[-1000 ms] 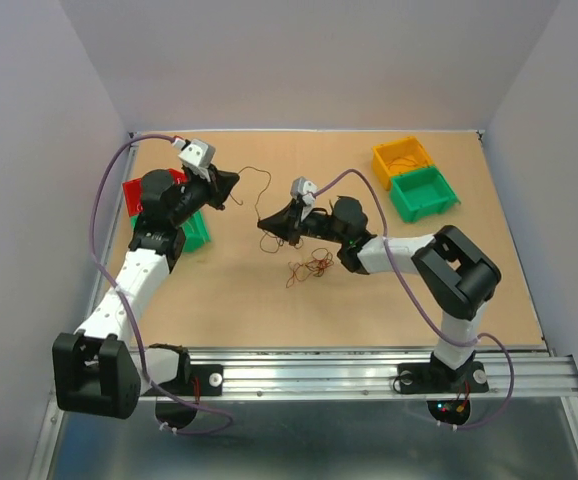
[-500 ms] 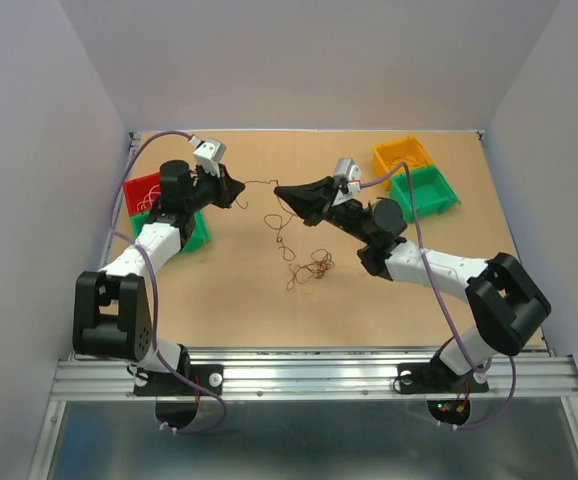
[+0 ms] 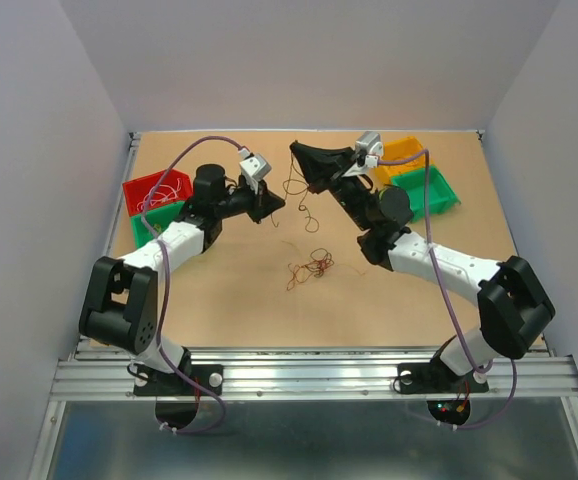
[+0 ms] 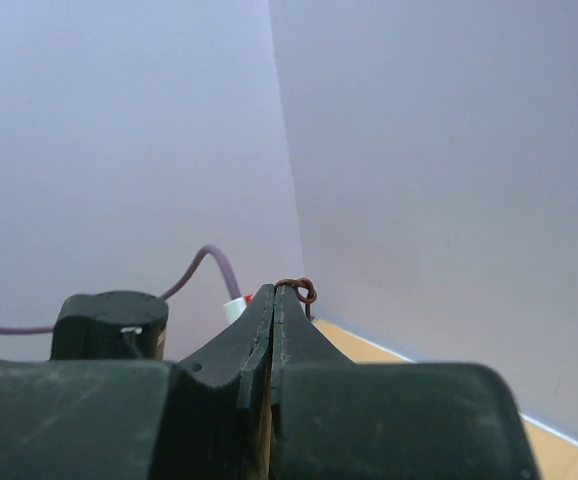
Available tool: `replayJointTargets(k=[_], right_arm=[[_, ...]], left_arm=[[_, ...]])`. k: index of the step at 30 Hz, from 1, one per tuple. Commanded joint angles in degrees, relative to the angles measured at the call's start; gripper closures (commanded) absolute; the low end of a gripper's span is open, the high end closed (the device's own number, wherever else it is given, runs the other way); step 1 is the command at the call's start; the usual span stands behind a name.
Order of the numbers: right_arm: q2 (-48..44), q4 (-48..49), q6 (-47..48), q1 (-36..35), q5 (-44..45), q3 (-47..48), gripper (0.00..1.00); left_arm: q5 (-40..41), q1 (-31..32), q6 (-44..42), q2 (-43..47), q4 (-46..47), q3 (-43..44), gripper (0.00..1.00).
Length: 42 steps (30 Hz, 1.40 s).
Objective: Untangle the cables
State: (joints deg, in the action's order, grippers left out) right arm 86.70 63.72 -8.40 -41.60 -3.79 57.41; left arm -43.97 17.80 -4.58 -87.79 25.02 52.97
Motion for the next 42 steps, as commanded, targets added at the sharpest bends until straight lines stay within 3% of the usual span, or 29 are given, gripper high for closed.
replayJointTargets(k=[1, 7, 8, 11, 12, 15, 19, 25, 34, 42], right_arm=[[-2.41, 3.08, 1.11, 0.12, 2.48, 7.36, 0.99], [-2.15, 3.16, -0.48, 0.12, 9.93, 9.65, 0.99], [-2.23, 2.99, 0.48, 0.12, 11.25, 10.00, 0.99], [-3.37, -0.43, 3.38, 0.03, 16.09, 10.80, 0.99], [-4.42, -0.70, 4.09, 0.21, 17.49, 9.93, 0.99], [-6.45, -0.71, 6.37, 0.38, 18.47, 7.46, 0.99], [-8.64, -0.97, 10.68, 1.08, 23.46, 4.91, 0.99], [-11.11, -5.88, 8.59, 8.97, 25.76, 3.33, 0.99], [-13.13, -13.62, -6.79, 26.21, 20.32, 0.08, 0.99], [-4.10, -14.15, -20.49, 39.91, 12.50, 1.56, 0.99]], left_arm=[[-1.03, 2.23, -3.59, 4.64, 2.57, -2.52, 0.99], [-0.77, 2.59, -3.33, 4.12, 4.60, -3.75, 0.92], [-0.25, 2.59, -3.16, 4.03, 4.60, -3.84, 0.74], [2.83, 2.24, -2.81, 5.52, 5.56, -4.97, 0.39], [3.35, 1.89, -2.02, 7.18, 6.35, -5.59, 0.30], [3.62, 0.05, -0.88, 10.26, 8.03, -7.00, 0.20], [1.61, -3.99, 3.33, 12.73, 9.60, -7.79, 0.17], [0.02, -5.85, 4.32, 12.29, 10.67, -7.97, 0.17], [-1.30, -5.85, 4.40, 10.53, 10.58, -7.18, 0.16], [-1.56, -5.76, 4.05, 10.88, 10.32, -7.27, 0.17]])
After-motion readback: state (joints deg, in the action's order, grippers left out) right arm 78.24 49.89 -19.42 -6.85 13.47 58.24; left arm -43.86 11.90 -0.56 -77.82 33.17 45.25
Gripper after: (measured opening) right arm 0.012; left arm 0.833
